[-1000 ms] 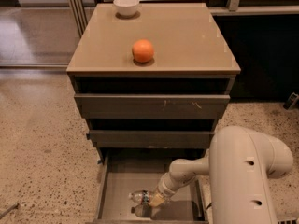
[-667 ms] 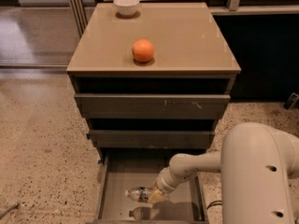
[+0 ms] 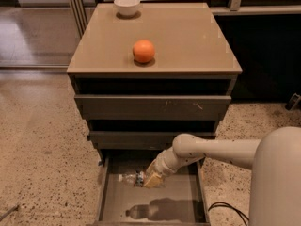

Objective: Pick water bottle from bottom drawer and place on counter

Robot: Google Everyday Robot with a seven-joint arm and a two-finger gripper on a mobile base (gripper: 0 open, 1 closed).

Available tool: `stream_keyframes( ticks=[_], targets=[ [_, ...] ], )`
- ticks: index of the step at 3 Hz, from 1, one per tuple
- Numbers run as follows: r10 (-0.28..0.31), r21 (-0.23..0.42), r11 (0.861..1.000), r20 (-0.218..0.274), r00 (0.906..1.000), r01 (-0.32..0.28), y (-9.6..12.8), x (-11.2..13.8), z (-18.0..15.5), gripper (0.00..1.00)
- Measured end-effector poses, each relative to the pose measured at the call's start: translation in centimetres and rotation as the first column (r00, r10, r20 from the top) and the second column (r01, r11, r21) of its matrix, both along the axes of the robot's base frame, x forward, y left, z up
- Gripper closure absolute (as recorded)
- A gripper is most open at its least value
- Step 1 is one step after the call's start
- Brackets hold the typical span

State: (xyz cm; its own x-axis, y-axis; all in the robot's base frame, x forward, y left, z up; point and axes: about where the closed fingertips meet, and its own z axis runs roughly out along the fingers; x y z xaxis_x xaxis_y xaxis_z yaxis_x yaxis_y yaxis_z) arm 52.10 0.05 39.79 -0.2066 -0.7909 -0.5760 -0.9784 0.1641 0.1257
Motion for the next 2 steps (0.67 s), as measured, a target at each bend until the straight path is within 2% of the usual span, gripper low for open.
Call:
stream_keyframes(
  ticks=[1, 2],
  targets=[
    [0.007, 0.024, 1.000, 0.049, 0.9988, -0.008, 1.1, 3.7, 4.9, 1.00],
    [0.035, 0.045, 0.998, 0.093, 0.9951, -0.039, 2.2, 6.1, 9.6, 1.00]
  ],
)
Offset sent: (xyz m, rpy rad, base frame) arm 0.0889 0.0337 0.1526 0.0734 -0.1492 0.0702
